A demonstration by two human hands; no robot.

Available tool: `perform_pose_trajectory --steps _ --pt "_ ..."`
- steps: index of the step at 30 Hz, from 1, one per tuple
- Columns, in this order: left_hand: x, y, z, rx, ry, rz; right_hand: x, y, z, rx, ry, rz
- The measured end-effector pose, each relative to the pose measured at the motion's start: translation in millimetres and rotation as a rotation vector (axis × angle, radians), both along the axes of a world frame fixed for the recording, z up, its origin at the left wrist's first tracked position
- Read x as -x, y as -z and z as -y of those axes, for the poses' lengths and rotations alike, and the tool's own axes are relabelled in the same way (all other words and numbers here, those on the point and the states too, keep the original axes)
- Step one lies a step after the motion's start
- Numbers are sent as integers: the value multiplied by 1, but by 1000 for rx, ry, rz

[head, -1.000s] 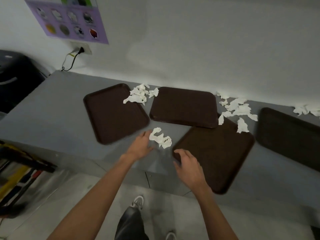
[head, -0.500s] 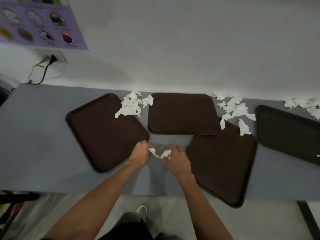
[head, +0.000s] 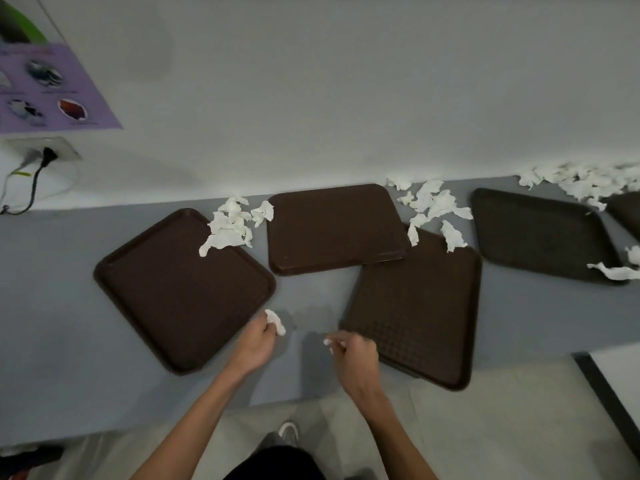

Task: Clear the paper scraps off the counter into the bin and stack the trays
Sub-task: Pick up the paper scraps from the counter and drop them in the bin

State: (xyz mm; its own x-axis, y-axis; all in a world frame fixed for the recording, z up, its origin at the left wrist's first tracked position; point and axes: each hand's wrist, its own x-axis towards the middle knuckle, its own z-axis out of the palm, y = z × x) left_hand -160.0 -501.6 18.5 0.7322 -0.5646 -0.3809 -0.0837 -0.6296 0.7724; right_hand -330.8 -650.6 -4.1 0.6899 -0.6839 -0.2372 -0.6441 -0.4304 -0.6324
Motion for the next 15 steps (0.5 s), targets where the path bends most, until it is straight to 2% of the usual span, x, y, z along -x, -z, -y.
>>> perform_pose_trajectory --steps 3,9,15 --pt "36 -18 38 45 -33 -195 40 -30 23 -14 167 134" --pt "137 -45 131 111 138 -379 147 -69 79 -73 511 318" --pt "268 -64 220 185 257 -310 285 -81 139 -9 646 374"
